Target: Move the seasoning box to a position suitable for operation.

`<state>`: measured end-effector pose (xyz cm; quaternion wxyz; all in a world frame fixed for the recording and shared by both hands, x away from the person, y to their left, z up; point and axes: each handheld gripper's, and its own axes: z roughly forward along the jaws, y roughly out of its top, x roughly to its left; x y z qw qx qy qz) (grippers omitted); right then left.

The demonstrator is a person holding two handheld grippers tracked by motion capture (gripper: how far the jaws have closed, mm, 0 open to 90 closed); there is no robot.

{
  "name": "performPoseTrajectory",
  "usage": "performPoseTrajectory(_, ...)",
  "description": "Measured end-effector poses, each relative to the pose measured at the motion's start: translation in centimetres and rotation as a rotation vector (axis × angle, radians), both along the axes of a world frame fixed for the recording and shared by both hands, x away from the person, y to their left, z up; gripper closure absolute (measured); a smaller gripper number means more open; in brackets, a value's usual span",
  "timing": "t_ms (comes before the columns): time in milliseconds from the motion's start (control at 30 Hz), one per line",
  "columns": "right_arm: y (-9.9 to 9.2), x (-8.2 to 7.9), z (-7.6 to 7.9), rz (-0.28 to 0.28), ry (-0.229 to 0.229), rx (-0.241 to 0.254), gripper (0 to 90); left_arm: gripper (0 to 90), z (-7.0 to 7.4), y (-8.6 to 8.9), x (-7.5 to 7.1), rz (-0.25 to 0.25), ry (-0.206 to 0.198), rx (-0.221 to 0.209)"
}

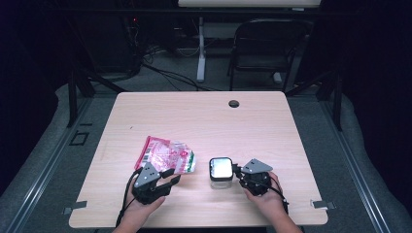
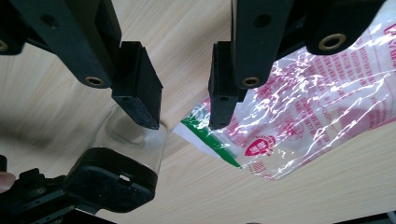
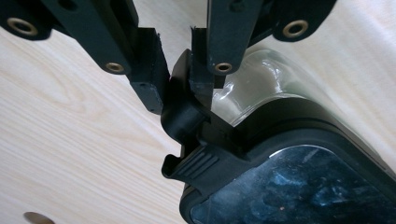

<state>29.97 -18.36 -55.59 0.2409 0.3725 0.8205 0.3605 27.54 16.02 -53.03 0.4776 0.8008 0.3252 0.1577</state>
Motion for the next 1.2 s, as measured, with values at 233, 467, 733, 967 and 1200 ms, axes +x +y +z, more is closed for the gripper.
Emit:
performPoseTrajectory(233, 1.4, -1.2, 0.1, 0.075, 0.006, -0.014, 78.2, 64.1, -0.3, -1.0, -0.1, -0.03, 0.009, 0.004)
performPoseTrajectory(467, 1.9, -1.7, 0.3, 0.133, 0.046, 0.039, 72.9, 64.1, -0.3, -1.6, -0.5, -0.045, 0.003, 0.014)
performPoseTrajectory(733, 0.1, -2.6, 1.9, 0.151, 0.101, 0.151, 65.6, 65.2, 0.1, -1.4, -0.6, -0.043, 0.008, 0.008)
performPoseTrajectory(967, -0.3, -3.2, 4.8, 0.064, 0.119, 0.223, 71.7, 66.1, 1.8, -1.6, 0.7, -0.062, 0.073, -0.047)
performPoseTrajectory(1200, 1.9, -1.4, 8.2, -0.048, 0.201, 0.196, 77.0, 62.9, 3.1, -2.8, 2.4, -0.09, 0.11, -0.078)
